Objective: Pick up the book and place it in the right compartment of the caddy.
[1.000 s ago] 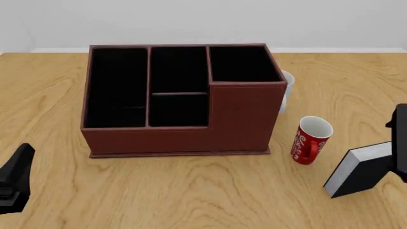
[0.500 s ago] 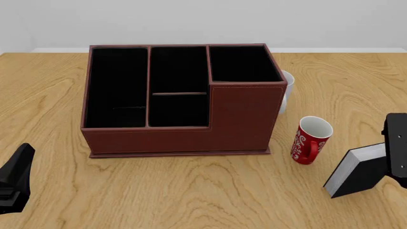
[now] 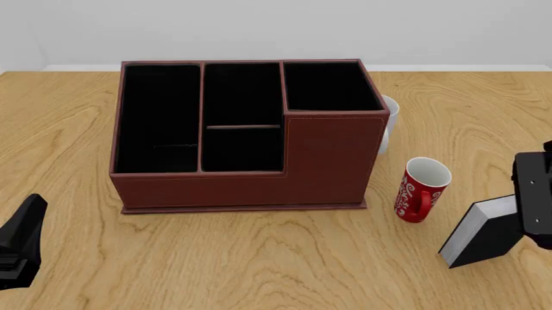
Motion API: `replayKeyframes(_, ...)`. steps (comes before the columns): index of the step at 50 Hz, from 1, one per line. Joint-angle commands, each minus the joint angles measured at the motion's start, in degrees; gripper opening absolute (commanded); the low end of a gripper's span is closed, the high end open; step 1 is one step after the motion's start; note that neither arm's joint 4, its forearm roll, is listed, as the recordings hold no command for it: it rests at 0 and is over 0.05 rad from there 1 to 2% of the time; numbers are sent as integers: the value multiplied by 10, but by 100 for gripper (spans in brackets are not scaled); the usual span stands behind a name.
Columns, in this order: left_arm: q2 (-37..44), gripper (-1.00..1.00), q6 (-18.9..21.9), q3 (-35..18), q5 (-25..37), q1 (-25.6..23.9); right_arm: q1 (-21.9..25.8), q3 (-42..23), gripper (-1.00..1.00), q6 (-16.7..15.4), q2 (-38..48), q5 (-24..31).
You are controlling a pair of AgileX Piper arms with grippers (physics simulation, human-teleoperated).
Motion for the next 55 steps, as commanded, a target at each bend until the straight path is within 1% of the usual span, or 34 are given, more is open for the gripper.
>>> replayKeyframes(1, 0, 100, 0, 0, 0, 0, 1, 3, 100, -5, 27, -24)
replayKeyframes(10, 0, 100, 0, 0, 0, 0, 22, 11, 100, 11, 43, -38)
replayKeyframes(11, 0, 100, 0, 0, 0, 0, 43, 3, 100, 39, 44, -24)
replayKeyframes(12, 0, 100, 0, 0, 0, 0, 45, 4, 100, 39, 45, -27)
replayKeyframes(13, 0, 100, 0, 0, 0, 0, 40, 12, 100, 28, 46, -35)
replayKeyframes(14, 0, 100, 0, 0, 0, 0, 40, 13, 100, 28, 46, -35)
replayKeyframes(17, 0, 100, 0, 0, 0, 0, 58, 13, 100, 45, 43, -26)
replayKeyframes(18, 0, 100, 0, 0, 0, 0, 57, 15, -100, 45, 42, -21)
replayKeyframes(23, 0, 100, 0, 0, 0, 0, 74, 14, -100, 58, 31, -7)
replayKeyframes(27, 0, 100, 0, 0, 0, 0, 82, 22, -100, 60, 19, 0)
replayKeyframes(28, 0, 100, 0, 0, 0, 0, 93, 21, -100, 70, 16, 6)
replayKeyframes(32, 0, 100, 0, 0, 0, 0, 112, 25, -100, 82, 2, 18)
replayKeyframes(36, 0, 100, 0, 0, 0, 0, 123, 30, -100, 85, -20, 38)
replayKeyframes(38, 0, 100, 0, 0, 0, 0, 133, 25, -100, 94, -30, 53)
replayKeyframes(40, 0, 100, 0, 0, 0, 0, 155, 16, -100, 115, -45, 75)
replayKeyframes(44, 0, 100, 0, 0, 0, 0, 157, 18, -100, 111, -63, 89)
replayKeyframes(55, 0, 100, 0, 0, 0, 0, 171, 11, -100, 118, -111, 138)
